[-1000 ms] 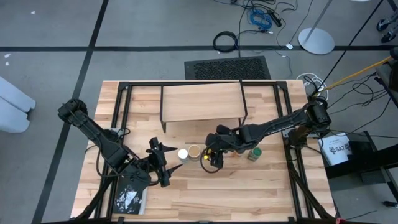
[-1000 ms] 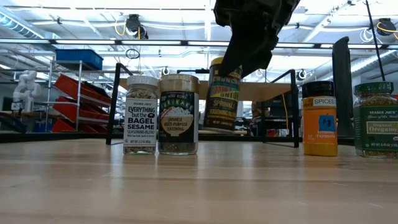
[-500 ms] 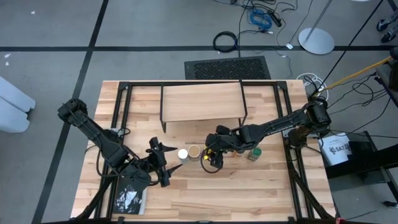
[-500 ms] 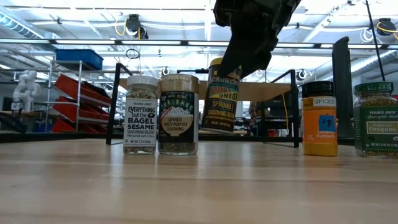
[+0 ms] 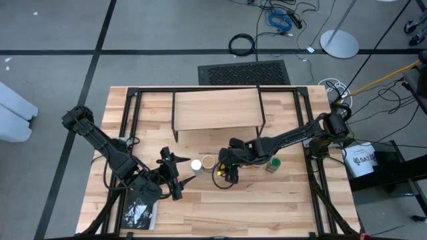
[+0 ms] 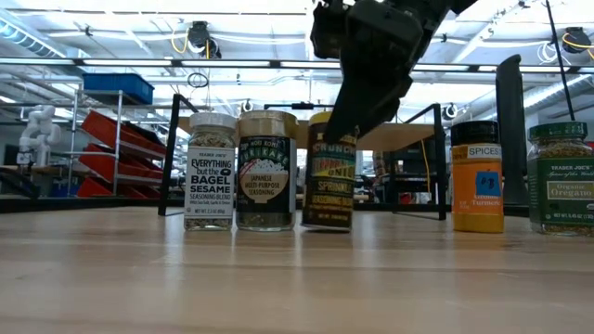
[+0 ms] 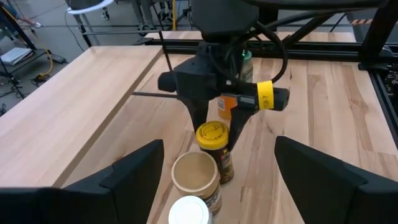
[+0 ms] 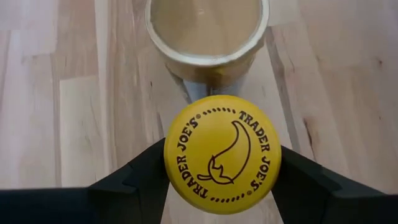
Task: Shelf spices
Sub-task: Remove the yellow black seasoning bottle from the shelf
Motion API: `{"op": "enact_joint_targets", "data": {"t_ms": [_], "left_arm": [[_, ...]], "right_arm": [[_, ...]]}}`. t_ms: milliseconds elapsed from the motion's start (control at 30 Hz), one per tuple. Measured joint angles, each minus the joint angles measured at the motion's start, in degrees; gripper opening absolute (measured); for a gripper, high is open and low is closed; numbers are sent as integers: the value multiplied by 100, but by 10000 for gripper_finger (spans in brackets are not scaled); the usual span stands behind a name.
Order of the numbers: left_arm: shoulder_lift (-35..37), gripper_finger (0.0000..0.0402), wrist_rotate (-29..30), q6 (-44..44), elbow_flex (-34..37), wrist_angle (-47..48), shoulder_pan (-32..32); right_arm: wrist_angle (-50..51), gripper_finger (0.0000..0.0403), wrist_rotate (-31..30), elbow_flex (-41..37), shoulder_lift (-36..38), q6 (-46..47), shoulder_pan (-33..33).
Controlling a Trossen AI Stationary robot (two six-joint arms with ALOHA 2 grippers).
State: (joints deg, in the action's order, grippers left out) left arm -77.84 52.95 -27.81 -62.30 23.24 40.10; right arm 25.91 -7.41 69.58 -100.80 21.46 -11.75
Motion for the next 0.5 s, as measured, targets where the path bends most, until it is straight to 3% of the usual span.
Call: {"op": "enact_joint_targets", "data": {"t_ms": [500], "left_arm": [[0, 317, 1, -29, 0, 2, 0]], "right_arm": [[-254, 227, -49, 0, -6, -114, 0]]}}
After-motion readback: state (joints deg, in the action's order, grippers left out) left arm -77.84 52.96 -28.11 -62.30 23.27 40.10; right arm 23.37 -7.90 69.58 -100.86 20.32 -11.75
